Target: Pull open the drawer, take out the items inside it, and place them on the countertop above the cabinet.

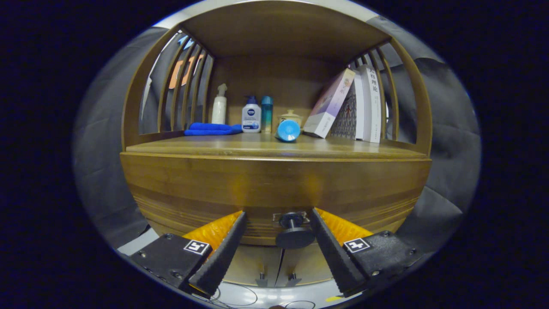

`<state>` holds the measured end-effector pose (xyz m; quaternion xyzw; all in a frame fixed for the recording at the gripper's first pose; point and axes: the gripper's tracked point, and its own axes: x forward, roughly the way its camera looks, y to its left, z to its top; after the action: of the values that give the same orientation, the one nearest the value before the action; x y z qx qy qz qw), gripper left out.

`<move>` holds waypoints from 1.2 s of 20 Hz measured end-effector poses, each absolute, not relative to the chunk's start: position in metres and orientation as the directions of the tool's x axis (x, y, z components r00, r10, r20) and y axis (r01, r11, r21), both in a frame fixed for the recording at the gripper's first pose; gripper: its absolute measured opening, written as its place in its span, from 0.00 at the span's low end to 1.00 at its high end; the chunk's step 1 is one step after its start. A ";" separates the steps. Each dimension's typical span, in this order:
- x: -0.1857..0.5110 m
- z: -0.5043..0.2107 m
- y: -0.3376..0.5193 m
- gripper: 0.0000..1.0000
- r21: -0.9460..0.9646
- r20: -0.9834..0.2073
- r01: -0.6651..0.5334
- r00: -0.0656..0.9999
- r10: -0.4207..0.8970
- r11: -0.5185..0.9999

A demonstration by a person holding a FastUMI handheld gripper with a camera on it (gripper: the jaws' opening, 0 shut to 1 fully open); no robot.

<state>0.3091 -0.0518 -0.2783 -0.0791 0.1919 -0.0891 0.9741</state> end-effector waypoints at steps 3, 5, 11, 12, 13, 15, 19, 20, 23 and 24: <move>0.305 -0.283 -0.055 1.00 -0.164 -0.404 0.143 0.893 -0.199 0.976; 0.290 -0.267 -0.048 1.00 -0.119 -0.389 0.129 0.906 -0.166 0.984; 0.201 -0.204 -0.019 1.00 -0.126 -0.318 0.060 0.943 -0.098 0.990; 0.186 -0.195 -0.012 1.00 -0.110 -0.314 0.049 0.946 -0.081 0.993; 0.171 -0.186 -0.007 1.00 -0.097 -0.312 0.037 0.948 -0.066 0.995; 0.139 -0.169 0.000 1.00 -0.090 -0.313 0.021 0.949 -0.048 0.996; 0.077 -0.151 0.009 1.00 -0.093 -0.327 -0.025 0.945 -0.007 0.995; 0.061 -0.146 0.009 1.00 -0.089 -0.330 -0.035 0.944 0.004 0.995; 0.026 -0.126 0.013 1.00 -0.058 -0.315 -0.065 0.948 0.044 0.996; 0.015 -0.117 0.014 1.00 -0.050 -0.302 -0.074 0.952 0.056 0.996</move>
<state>0.0155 0.0141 -0.1172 -0.0304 0.1519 0.0330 0.9874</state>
